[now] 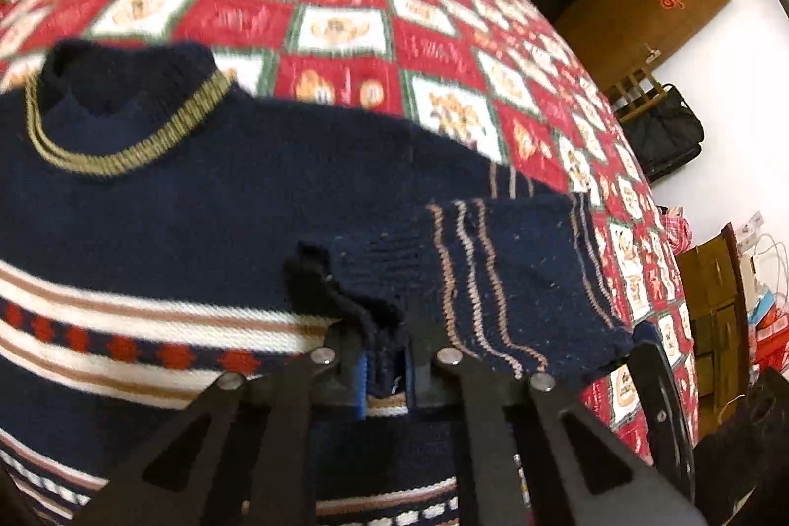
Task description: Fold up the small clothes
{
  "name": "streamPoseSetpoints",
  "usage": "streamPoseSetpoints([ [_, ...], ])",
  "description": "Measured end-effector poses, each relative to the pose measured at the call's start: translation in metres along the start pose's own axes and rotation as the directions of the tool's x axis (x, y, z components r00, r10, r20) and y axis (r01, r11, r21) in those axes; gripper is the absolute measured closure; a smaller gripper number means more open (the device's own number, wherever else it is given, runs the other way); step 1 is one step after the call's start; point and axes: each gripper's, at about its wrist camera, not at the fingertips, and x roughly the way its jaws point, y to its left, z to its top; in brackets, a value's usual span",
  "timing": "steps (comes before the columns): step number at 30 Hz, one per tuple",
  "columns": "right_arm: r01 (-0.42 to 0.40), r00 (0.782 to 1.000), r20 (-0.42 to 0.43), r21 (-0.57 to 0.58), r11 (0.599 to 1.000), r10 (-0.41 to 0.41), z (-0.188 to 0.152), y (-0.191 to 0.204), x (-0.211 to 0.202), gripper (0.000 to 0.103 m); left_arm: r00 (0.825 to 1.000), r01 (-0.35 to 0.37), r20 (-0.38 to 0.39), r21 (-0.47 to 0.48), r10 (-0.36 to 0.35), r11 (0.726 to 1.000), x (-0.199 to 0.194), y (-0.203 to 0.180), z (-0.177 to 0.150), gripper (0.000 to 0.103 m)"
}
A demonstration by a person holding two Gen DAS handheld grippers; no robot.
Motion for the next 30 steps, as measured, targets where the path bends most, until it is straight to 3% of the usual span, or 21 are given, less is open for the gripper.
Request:
streamPoseSetpoints([
  [7, 0.013, 1.000, 0.022, 0.027, 1.000, -0.014, 0.002, -0.007, -0.003, 0.038, 0.992, -0.075, 0.106, 0.068, 0.068, 0.995, -0.040, 0.020, 0.010, 0.094],
  [13, 0.012, 1.000, 0.015, 0.014, 1.000, -0.012, 0.000, -0.004, -0.002, 0.037, 0.972, -0.164, 0.180, 0.067, 0.150, 0.984, -0.072, 0.058, 0.021, 0.094],
  [23, 0.000, 1.000, 0.003, -0.006, 1.000, 0.000, -0.003, 0.000, 0.001, 0.037, 0.958, -0.224, 0.189, 0.016, 0.218, 0.974, -0.087, 0.108, 0.023, 0.094],
  [30, -0.005, 1.000, -0.009, -0.006, 1.000, 0.005, -0.003, 0.000, 0.004, 0.037, 0.934, -0.300, 0.196, -0.018, 0.298, 0.954, -0.097, 0.149, 0.027, 0.094],
])
